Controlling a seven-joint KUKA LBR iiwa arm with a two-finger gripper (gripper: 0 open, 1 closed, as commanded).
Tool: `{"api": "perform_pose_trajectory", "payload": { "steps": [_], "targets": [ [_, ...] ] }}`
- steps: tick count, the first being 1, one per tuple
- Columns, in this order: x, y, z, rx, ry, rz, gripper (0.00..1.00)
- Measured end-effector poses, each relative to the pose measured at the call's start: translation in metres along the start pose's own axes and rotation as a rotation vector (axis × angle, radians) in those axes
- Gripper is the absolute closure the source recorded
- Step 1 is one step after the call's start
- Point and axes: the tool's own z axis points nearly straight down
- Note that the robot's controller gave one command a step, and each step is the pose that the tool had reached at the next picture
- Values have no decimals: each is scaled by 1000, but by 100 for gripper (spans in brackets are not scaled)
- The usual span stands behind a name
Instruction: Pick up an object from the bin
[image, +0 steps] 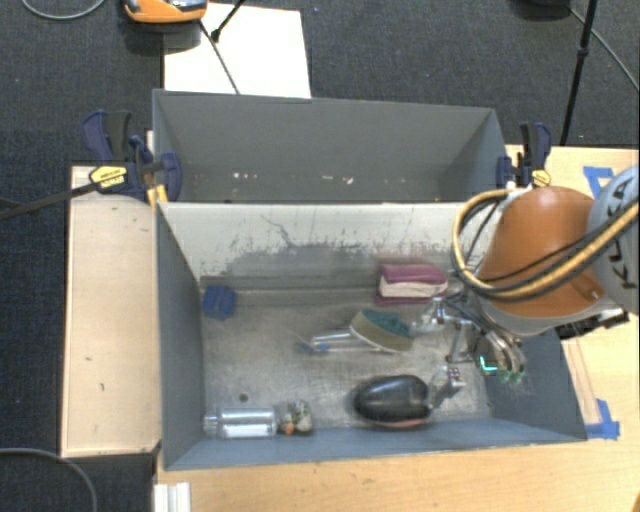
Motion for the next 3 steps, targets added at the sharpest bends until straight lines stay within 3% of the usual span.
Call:
{"api": "perform_pose_trajectory", "payload": {
  "steps": [1,2,3],
  "targets": [
    [-1,1,93,2,-20,-201,0],
    [-1,2,92,2,-21,-203,100],
    [-29,-46,-104,5,-15,-299,100]
  ]
}}
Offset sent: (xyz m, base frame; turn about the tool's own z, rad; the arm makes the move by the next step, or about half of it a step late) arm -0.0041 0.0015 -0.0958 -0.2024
